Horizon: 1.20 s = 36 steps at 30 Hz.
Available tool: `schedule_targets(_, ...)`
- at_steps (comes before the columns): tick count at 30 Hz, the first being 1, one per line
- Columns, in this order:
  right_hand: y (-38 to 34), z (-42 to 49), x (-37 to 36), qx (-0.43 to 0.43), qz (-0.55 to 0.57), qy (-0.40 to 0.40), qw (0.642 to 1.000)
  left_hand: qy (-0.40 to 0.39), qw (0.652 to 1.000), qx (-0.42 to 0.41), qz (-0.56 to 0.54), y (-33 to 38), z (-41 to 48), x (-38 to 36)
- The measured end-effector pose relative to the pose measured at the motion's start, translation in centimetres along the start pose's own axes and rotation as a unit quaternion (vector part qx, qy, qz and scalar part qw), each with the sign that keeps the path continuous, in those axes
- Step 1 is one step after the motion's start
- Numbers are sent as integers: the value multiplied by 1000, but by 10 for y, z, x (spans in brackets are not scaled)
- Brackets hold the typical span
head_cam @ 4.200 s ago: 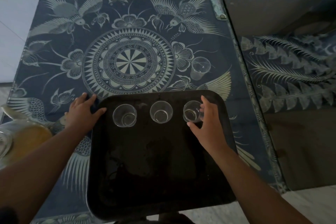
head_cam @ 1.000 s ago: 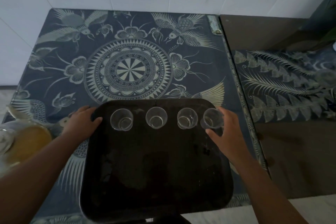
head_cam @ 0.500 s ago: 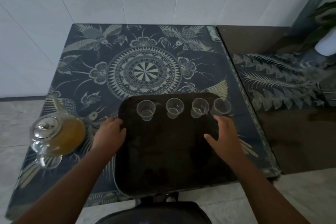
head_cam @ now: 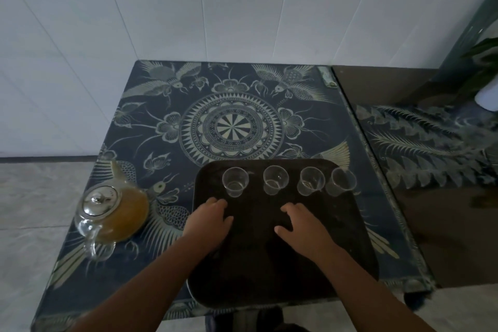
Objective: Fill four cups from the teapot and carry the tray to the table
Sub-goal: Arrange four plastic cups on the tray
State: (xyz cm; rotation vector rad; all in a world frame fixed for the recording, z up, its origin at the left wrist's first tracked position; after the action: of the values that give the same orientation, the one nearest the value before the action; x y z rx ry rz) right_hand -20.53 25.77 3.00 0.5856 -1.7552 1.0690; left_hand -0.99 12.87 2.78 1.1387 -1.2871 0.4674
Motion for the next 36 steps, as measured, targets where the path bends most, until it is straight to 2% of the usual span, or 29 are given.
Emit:
schedule_targets(5, -4, 13, 6, 43, -6, -13, 999, -5, 1000, 7, 5, 24, 0, -2)
schedule_targets(9, -6, 20, 16, 81, 4, 3, 997, 29, 1000, 7, 6, 42, -3, -2)
schedule_targets(16, -11, 35, 34, 116, 39, 85, 989, 105, 994, -32, 22, 55, 8, 12)
schedule_targets(23, -19, 63, 32, 167, 24, 113, 979, 156, 986, -56, 16, 47, 38, 12)
schedule_targets(26, -24, 76, 29, 178, -5, 115, 977, 119, 992, -31, 3, 41, 48, 6)
schedule_targets(29, -24, 87, 23, 157, -14, 87, 984, 60, 998, 2, -18, 34, 58, -3)
schedule_targets(31, -22, 93, 20, 144, -26, 66, 987, 27, 999, -4, -25, 29, 64, -8)
schedule_targets(36, -21, 98, 12, 142, -28, 58, 988, 17, 999, -27, -37, 20, 69, -16)
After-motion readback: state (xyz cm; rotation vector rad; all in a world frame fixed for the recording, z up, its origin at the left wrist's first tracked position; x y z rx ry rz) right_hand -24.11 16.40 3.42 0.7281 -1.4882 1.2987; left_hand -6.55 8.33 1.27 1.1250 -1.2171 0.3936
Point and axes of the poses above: each hand's wrist, its own z-axis towards the middle knuckle, its own x-axis out of the back of the hand, y = z × x, the point moved 3 cm from there along z, towards the middle knuckle, and after that the axes turned 12 degrees about y, right-handed, at the moved point
